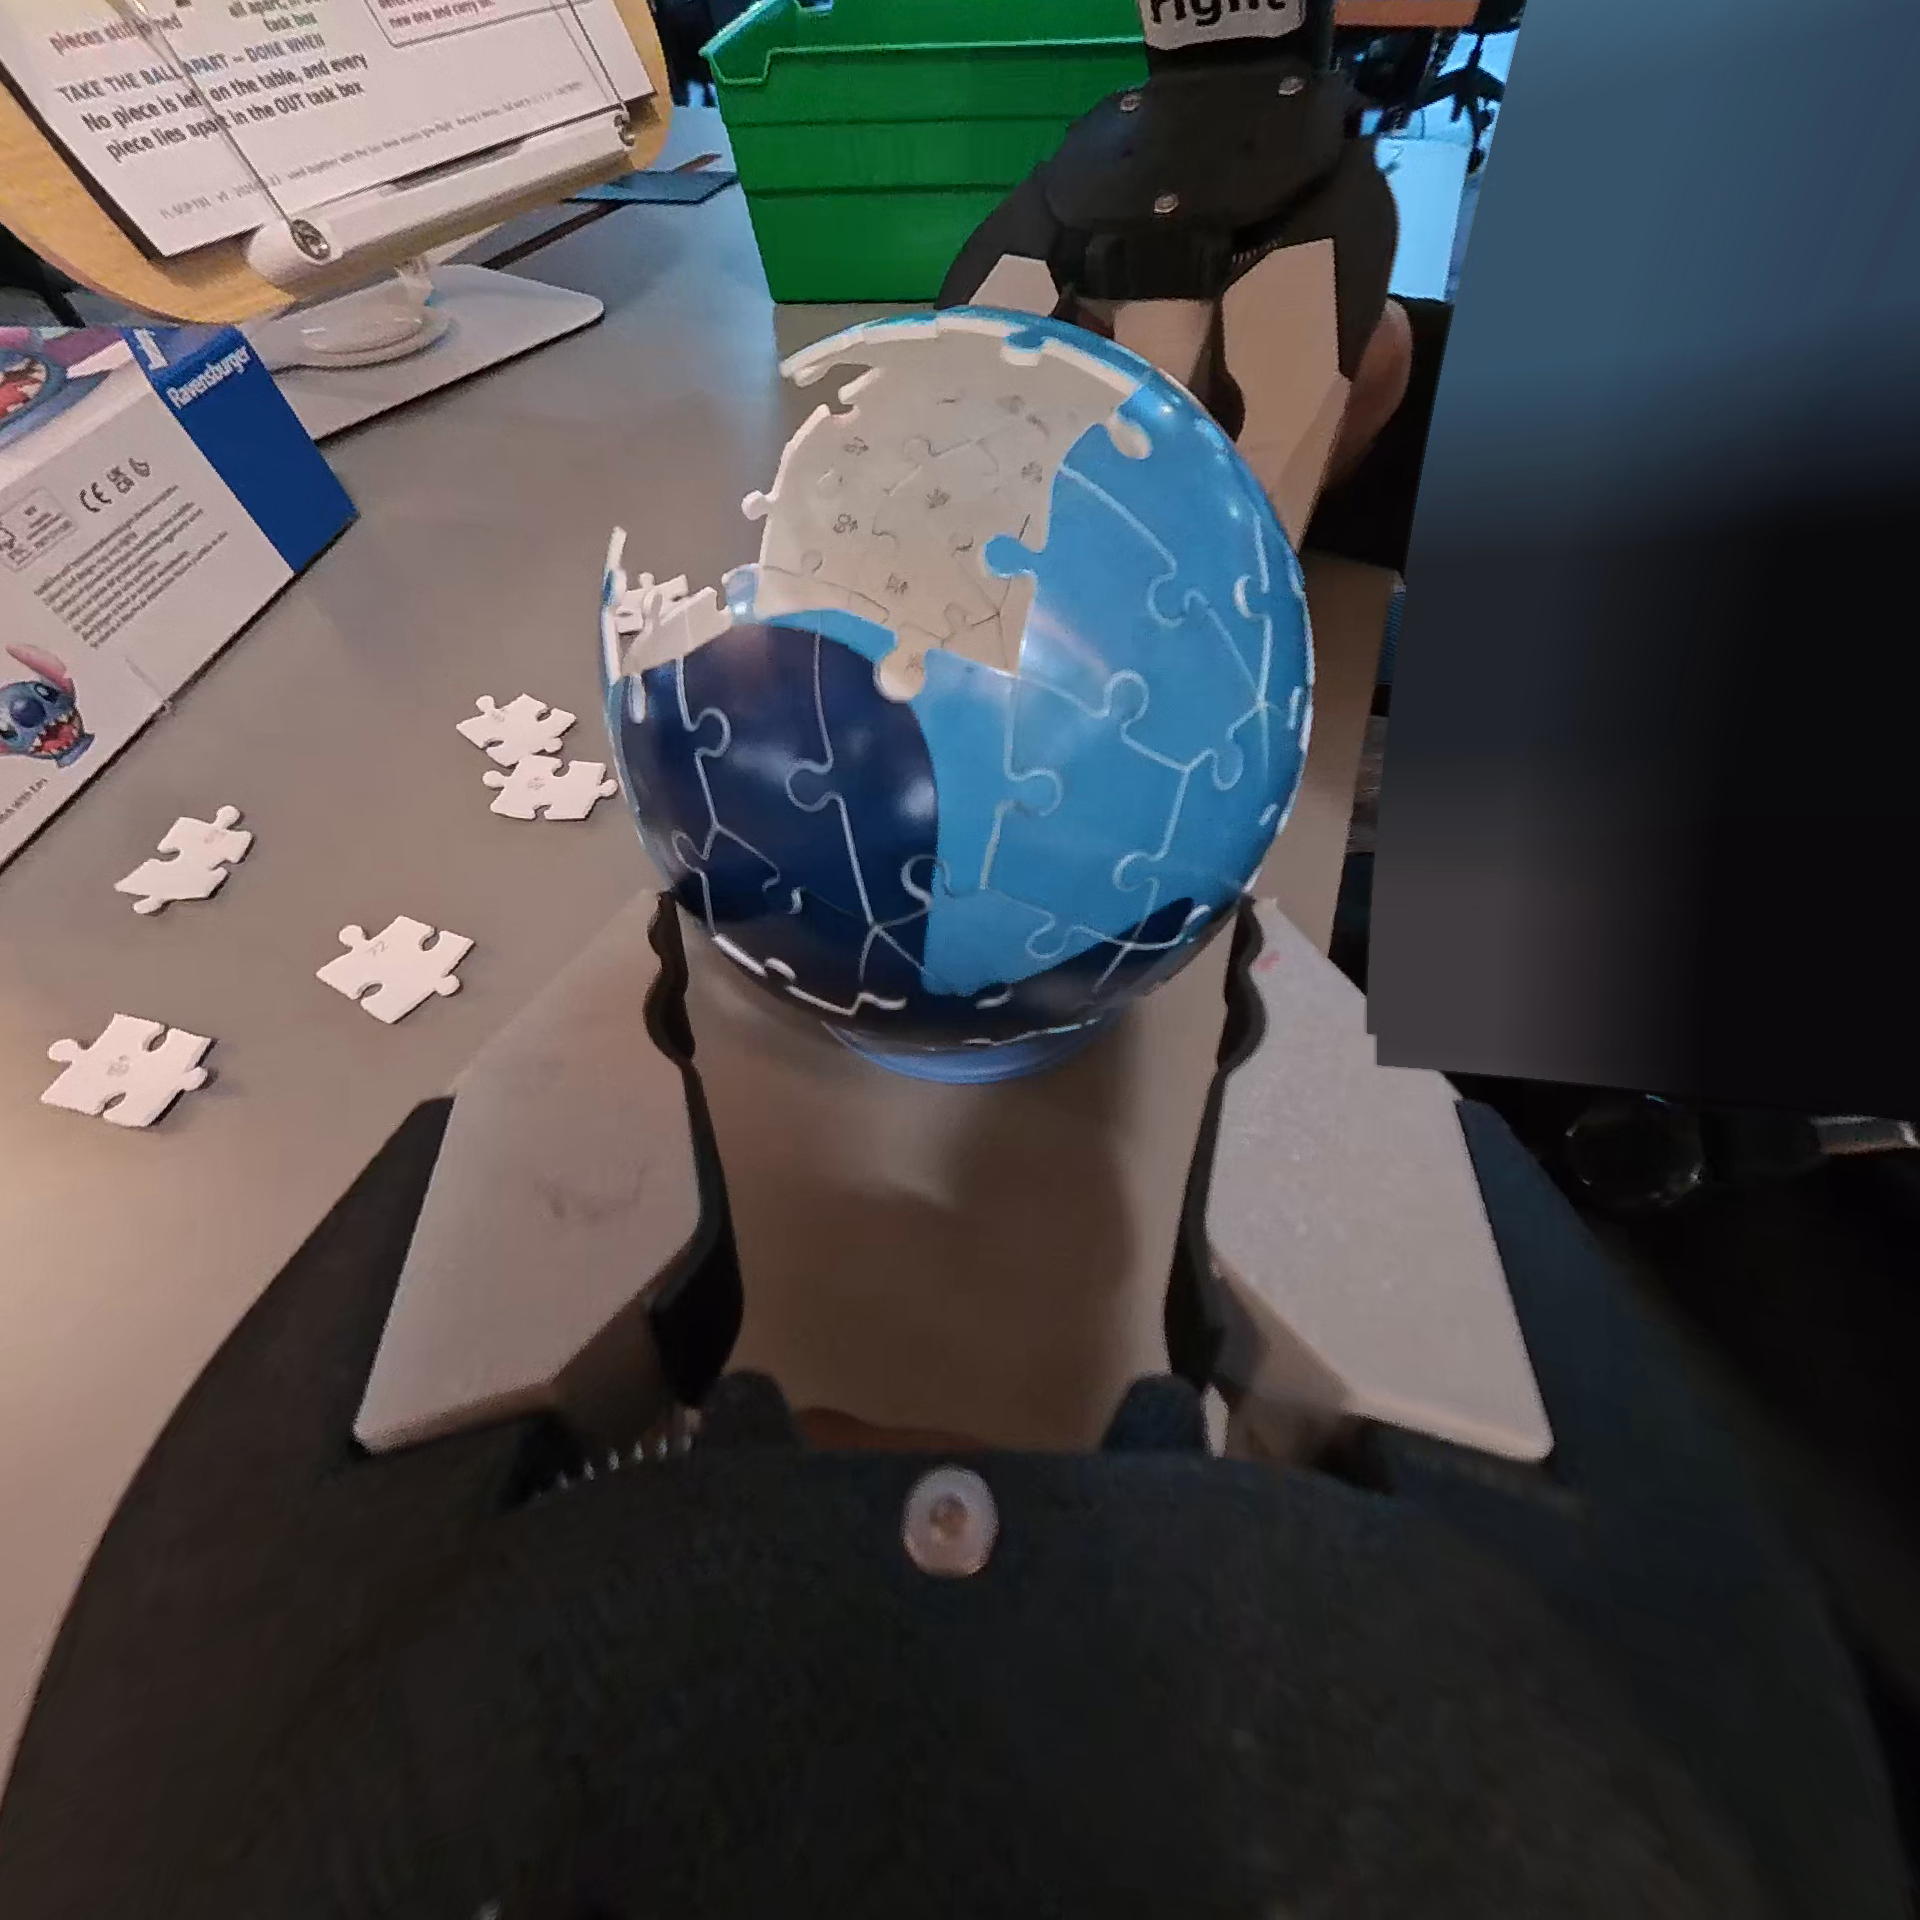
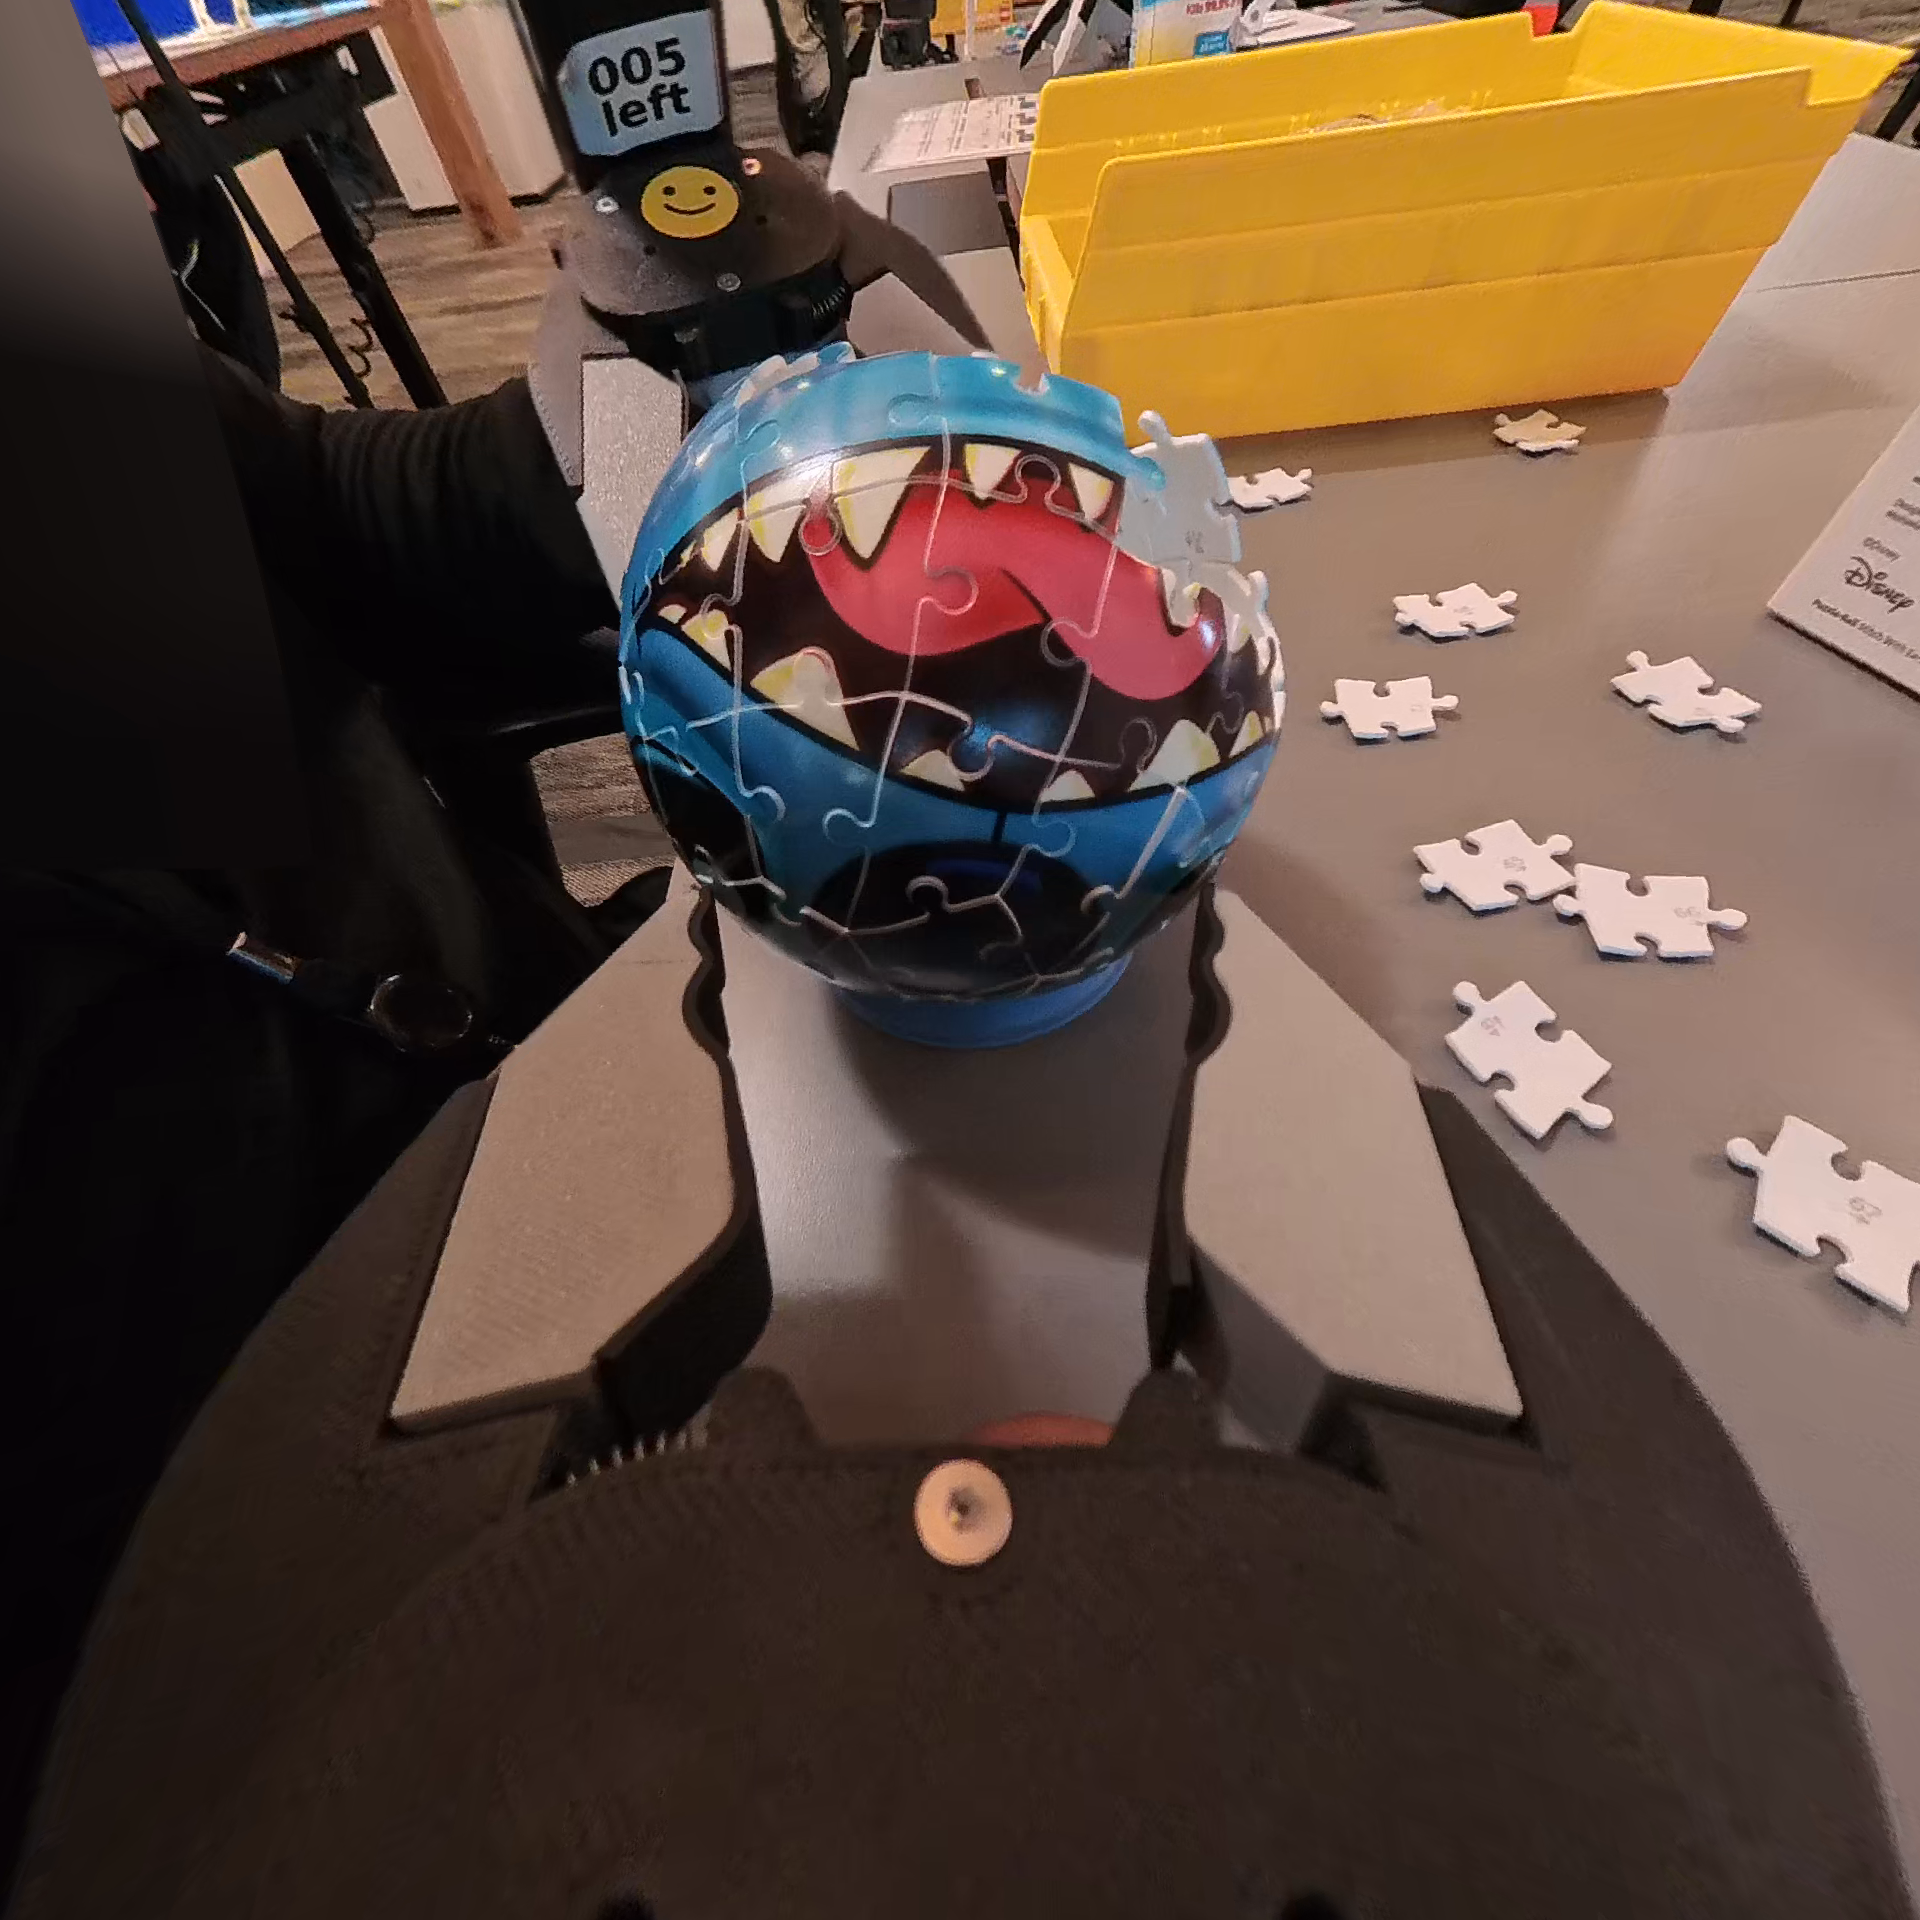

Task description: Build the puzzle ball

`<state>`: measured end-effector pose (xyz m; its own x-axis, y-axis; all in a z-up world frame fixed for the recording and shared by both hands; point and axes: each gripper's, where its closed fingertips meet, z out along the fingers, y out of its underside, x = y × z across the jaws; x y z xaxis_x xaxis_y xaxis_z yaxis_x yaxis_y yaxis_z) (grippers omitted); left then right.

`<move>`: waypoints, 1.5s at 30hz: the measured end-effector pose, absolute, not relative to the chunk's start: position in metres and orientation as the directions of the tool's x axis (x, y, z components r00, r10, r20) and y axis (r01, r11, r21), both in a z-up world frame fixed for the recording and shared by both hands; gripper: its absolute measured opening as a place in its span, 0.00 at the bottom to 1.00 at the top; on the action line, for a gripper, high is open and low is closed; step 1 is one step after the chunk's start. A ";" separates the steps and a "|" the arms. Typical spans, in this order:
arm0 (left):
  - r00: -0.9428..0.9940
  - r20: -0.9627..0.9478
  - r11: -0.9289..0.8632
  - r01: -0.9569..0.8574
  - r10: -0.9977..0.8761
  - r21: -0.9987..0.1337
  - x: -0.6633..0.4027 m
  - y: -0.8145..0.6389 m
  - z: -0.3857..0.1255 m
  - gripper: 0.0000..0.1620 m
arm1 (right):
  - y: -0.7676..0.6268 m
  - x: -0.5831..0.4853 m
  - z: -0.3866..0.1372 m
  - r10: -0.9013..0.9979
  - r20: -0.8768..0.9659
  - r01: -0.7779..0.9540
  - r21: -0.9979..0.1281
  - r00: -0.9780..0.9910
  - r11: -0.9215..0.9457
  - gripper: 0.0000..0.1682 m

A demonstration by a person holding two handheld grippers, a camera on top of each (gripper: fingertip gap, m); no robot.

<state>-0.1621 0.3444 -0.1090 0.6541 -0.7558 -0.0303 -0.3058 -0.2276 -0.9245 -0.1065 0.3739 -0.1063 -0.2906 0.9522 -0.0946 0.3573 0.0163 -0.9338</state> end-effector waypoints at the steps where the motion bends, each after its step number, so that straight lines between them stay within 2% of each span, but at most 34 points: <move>1: 0.663 -0.026 -0.236 -0.303 -0.748 -0.923 -0.162 0.344 -0.109 0.63 | 0.374 -0.106 -0.106 0.950 -0.106 0.361 -0.933 -0.294 0.007 0.52; 6: 0.694 0.006 -0.280 -0.283 -0.720 -0.917 -0.160 0.342 -0.110 0.63 | 0.374 -0.105 -0.107 0.934 -0.171 0.379 -0.924 -0.315 -0.042 0.52; 11: 0.681 0.029 -0.271 -0.252 -0.732 -0.929 -0.161 0.341 -0.108 0.62 | 0.373 -0.104 -0.105 0.941 -0.111 0.351 -0.936 -0.319 0.009 0.51; 27: 0.688 -0.031 -0.236 -0.291 -0.725 -0.927 -0.161 0.339 -0.108 0.61 | 0.374 -0.104 -0.102 0.942 -0.106 0.336 -0.942 -0.317 0.007 0.51; 45: 0.684 0.002 -0.253 -0.267 -0.730 -0.930 -0.161 0.338 -0.108 0.60 | 0.373 -0.104 -0.104 0.942 -0.103 0.345 -0.939 -0.321 0.014 0.51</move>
